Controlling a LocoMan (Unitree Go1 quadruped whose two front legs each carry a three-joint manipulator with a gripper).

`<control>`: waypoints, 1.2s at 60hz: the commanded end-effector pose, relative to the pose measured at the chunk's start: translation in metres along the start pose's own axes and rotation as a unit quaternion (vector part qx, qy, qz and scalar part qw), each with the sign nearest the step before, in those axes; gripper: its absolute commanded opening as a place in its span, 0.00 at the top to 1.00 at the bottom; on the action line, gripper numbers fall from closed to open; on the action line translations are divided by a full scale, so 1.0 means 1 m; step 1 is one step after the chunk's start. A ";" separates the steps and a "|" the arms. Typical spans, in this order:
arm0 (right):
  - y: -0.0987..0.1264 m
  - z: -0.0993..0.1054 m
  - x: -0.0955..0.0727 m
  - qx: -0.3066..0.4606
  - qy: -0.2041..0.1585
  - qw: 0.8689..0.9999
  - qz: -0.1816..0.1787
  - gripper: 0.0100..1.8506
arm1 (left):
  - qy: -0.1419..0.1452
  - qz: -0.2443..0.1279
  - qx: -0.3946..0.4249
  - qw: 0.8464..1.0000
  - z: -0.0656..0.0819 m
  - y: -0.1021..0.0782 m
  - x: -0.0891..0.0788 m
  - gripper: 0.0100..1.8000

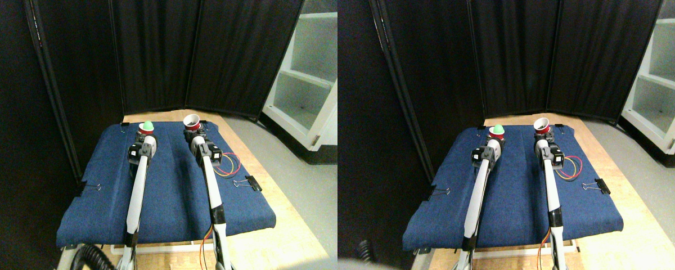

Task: Pour (bimanual)

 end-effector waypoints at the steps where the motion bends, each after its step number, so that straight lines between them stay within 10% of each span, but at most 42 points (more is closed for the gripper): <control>1: -0.002 0.002 0.006 0.006 -0.011 1.000 0.013 0.83 | -0.006 -0.014 -0.006 1.000 0.003 0.001 0.005 0.82; 72: -0.052 -0.010 0.041 0.053 -0.048 0.997 -0.038 0.83 | -0.039 0.028 -0.017 0.999 0.002 0.040 0.047 0.82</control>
